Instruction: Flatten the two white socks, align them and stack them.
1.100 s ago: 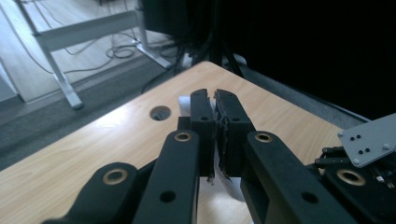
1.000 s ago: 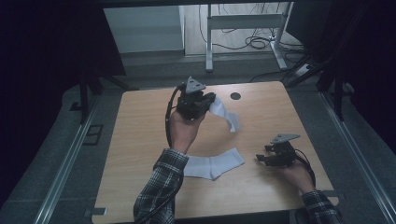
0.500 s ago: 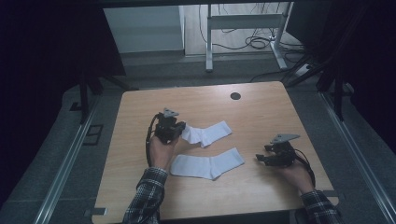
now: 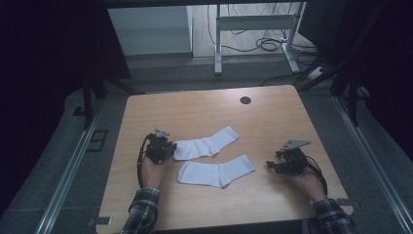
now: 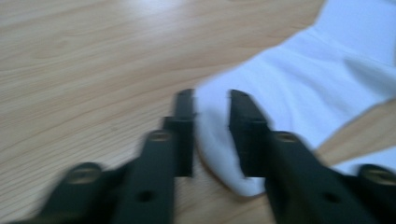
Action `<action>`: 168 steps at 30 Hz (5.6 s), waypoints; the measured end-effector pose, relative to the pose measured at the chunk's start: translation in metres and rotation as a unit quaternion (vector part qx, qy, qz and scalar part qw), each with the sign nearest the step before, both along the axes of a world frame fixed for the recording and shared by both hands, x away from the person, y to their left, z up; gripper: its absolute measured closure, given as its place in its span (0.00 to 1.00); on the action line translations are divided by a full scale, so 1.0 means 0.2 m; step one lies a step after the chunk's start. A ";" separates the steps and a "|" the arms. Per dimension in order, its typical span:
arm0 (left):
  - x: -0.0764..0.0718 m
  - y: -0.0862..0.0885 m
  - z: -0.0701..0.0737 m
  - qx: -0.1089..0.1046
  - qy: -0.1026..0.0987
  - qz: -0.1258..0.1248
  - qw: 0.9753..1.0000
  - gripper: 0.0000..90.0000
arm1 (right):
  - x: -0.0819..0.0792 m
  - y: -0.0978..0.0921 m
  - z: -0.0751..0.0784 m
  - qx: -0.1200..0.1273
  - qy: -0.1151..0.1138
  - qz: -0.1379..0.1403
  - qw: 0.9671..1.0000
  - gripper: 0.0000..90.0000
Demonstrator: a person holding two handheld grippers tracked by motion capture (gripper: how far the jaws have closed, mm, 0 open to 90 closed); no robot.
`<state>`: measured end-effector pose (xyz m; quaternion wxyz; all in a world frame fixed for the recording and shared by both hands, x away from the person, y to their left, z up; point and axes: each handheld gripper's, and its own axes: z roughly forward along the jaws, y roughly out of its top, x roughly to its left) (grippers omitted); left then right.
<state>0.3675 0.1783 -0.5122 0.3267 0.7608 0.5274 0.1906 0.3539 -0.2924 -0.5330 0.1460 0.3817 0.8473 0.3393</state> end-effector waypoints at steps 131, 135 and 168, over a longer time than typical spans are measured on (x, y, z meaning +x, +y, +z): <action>-0.46 -0.12 0.02 0.015 0.012 -0.129 0.991 0.94 | -0.12 0.36 0.15 0.019 0.046 0.054 0.997 0.89; -0.46 -0.14 -0.01 0.036 0.026 -0.127 0.991 0.89 | -0.11 0.36 0.11 0.003 0.058 0.055 0.997 0.86; -0.37 -0.11 -0.11 -0.023 0.034 -0.100 0.994 0.76 | -0.02 0.40 0.03 0.027 0.051 0.040 0.998 0.76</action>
